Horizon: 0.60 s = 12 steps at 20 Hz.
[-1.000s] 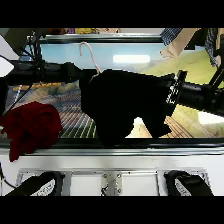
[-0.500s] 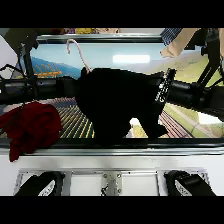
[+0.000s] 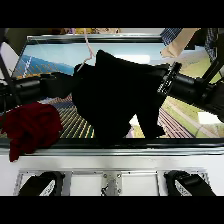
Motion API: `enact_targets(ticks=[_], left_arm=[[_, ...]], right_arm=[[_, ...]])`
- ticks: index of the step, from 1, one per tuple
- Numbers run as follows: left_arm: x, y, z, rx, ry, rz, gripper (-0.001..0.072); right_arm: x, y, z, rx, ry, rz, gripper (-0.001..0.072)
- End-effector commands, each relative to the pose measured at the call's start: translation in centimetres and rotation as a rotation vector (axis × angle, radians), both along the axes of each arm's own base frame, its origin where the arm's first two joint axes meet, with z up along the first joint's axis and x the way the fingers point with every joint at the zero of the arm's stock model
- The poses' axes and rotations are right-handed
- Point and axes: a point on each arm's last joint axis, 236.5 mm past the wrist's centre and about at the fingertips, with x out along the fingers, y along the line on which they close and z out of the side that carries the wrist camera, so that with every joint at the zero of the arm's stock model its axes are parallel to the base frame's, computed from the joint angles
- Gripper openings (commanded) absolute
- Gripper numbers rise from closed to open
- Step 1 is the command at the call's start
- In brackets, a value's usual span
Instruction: Fold the clothes and pants, and hang the long-sleeved shirts on hangers.
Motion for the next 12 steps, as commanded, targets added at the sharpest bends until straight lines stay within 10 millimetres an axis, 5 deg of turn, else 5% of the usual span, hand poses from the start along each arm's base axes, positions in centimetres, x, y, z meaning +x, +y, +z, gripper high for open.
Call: enact_targets(ticks=[1, 5, 8, 10, 12], left_arm=[[0.4, 2.9, 1.9, -0.013, -0.065, 0.103, 0.0554], [0.8, 5.9, 1.4, 0.007, -0.039, 0.179, 0.0552], [1.0, 6.0, 0.2, 0.018, 0.008, 0.169, 0.0542], [1.4, 5.7, -0.8, 0.019, 0.049, 0.152, 0.0317], [1.8, 5.7, -1.9, 0.023, 0.087, 0.141, 0.0229]], right_arm=[[0.9, -1.4, 1.9, 0.019, -0.082, -0.092, 0.0025], [2.1, -5.2, 5.9, 0.046, -0.240, -0.292, 0.0025], [2.8, -8.9, 8.7, 0.040, -0.371, -0.470, 0.0025], [3.4, -12.1, 9.9, 0.038, -0.415, -0.595, 0.0025], [4.1, -15.7, 10.4, 0.006, -0.450, -0.721, 0.0025]])
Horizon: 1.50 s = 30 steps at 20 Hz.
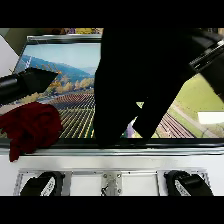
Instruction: Fold the clothes and pants, and hang the long-sleeved shirts on hangers.
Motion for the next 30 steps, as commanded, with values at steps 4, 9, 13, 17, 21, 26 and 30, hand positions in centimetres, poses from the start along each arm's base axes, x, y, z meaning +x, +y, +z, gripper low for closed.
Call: enact_targets(ticks=[4, 9, 13, 17, 21, 26, 30], left_arm=[[1.2, -0.1, -2.9, 0.005, 0.106, -0.027, 0.0027], [2.2, -0.3, -4.3, 0.002, 0.149, -0.036, 0.0026], [1.8, -3.9, -6.1, 0.014, 0.193, -0.148, 0.0026], [1.2, -8.9, -8.5, 0.027, 0.252, -0.277, 0.0027], [2.1, -11.7, -9.6, 0.016, 0.244, -0.304, 0.0026], [2.4, -12.2, -10.4, 0.020, 0.259, -0.311, 0.0026], [2.4, -12.1, -10.4, 0.025, 0.260, -0.310, 0.0026]], right_arm=[[0.9, -14.2, 3.1, -0.057, -0.141, -0.527, 0.0025], [-2.5, -24.4, 5.4, -0.109, -0.238, -0.921, 0.0025], [-6.9, -31.3, 6.7, -0.106, -0.298, -1.202, 0.0025], [-10.2, -36.8, 6.2, -0.123, -0.287, -1.404, 0.0025], [-13.3, -39.7, 6.4, -0.118, -0.316, -1.551, 0.0025], [-14.8, -40.1, 9.3, -0.189, -0.381, -1.622, 0.0025], [-14.8, -40.2, 11.3, -0.232, -0.419, -1.644, 0.0025]])
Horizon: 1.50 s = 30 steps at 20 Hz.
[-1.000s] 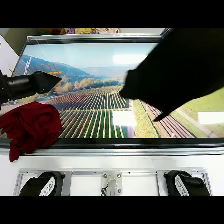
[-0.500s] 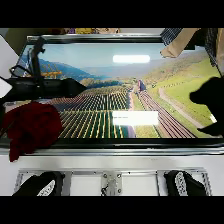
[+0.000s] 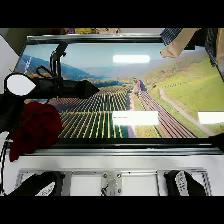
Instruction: Fold the clothes and pants, and hang the long-sleeved shirts on hangers.
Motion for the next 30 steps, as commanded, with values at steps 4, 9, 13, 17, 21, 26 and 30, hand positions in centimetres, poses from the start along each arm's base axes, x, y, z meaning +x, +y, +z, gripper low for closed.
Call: enact_targets(ticks=[4, 9, 13, 17, 21, 26, 30], left_arm=[[0.1, -0.1, -0.1, 0.003, 0.000, 0.000, 0.0027], [0.1, -0.1, -0.1, 0.004, -0.001, 0.000, 0.0027], [0.0, -0.1, -0.2, 0.006, 0.003, -0.004, 0.0026], [-0.2, -0.1, -0.3, 0.008, 0.009, -0.010, 0.0026], [-0.2, -0.1, -0.3, 0.009, 0.009, -0.010, 0.0026], [-0.6, -0.1, -0.5, 0.014, 0.022, -0.023, 0.0026], [-1.8, -0.2, -1.1, 0.030, 0.059, -0.059, 0.0026]], right_arm=[[-1.3, -1.0, 2.0, -0.030, -0.034, -0.048, 0.0025], [-1.1, -1.6, 1.5, -0.018, 0.002, -0.046, 0.0026], [-0.7, -1.4, 1.4, -0.008, 0.003, -0.018, 0.0026], [-0.6, -1.5, 1.3, -0.006, 0.004, -0.018, 0.0026], [-0.5, -1.8, 1.1, -0.002, 0.007, -0.023, 0.0026], [-0.1, -3.0, 0.4, 0.009, 0.015, -0.046, 0.0026], [-1.1, -5.1, -0.6, 0.041, 0.017, -0.092, 0.0026]])
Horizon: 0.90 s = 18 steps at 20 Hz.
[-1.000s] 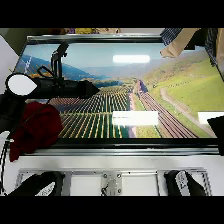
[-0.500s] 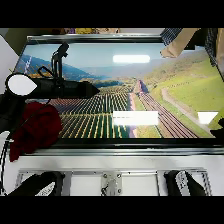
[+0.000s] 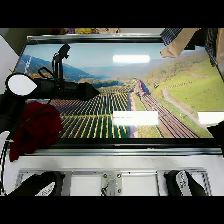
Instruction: Fold the clothes and pants, and hang the long-sleeved shirts on hangers.
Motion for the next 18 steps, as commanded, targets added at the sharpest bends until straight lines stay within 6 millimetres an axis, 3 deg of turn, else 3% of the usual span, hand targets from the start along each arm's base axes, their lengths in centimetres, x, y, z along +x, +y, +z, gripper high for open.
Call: enact_targets(ticks=[1, 3, 6, 9, 12, 13, 14, 15, 18], left_arm=[[-0.8, -0.1, -0.4, 0.010, 0.026, -0.026, 0.0026], [-0.9, -0.1, -0.4, 0.011, 0.028, -0.028, 0.0027], [-1.0, -0.1, -0.4, 0.011, 0.031, -0.031, 0.0027], [-1.1, -0.1, -0.5, 0.012, 0.035, -0.034, 0.0026], [-1.1, -0.1, -0.5, 0.013, 0.036, -0.036, 0.0027], [-1.1, -0.1, -0.5, 0.013, 0.036, -0.036, 0.0027], [-1.1, -0.1, -0.5, 0.013, 0.036, -0.036, 0.0027], [-1.1, -0.1, -0.5, 0.013, 0.036, -0.036, 0.0026], [-1.3, -0.1, -0.5, 0.015, 0.040, -0.041, 0.0026]], right_arm=[[-1.0, -1.9, -0.9, 0.039, -0.017, -0.033, 0.0026], [-1.1, -3.0, -1.7, 0.071, -0.022, -0.034, 0.0026], [0.7, -4.0, -3.4, 0.112, 0.039, 0.006, 0.0027], [2.5, -4.1, -4.7, 0.142, 0.091, 0.059, 0.0030], [2.8, -4.0, -4.8, 0.146, 0.100, 0.070, 0.0052], [2.8, -4.0, -4.8, 0.146, 0.099, 0.070, 0.0179], [2.7, -4.0, -4.7, 0.145, 0.097, 0.068, 0.0408], [2.7, -4.0, -4.7, 0.144, 0.097, 0.068, 0.0459], [1.9, -2.9, -3.5, 0.119, 0.081, 0.068, 0.0455]])
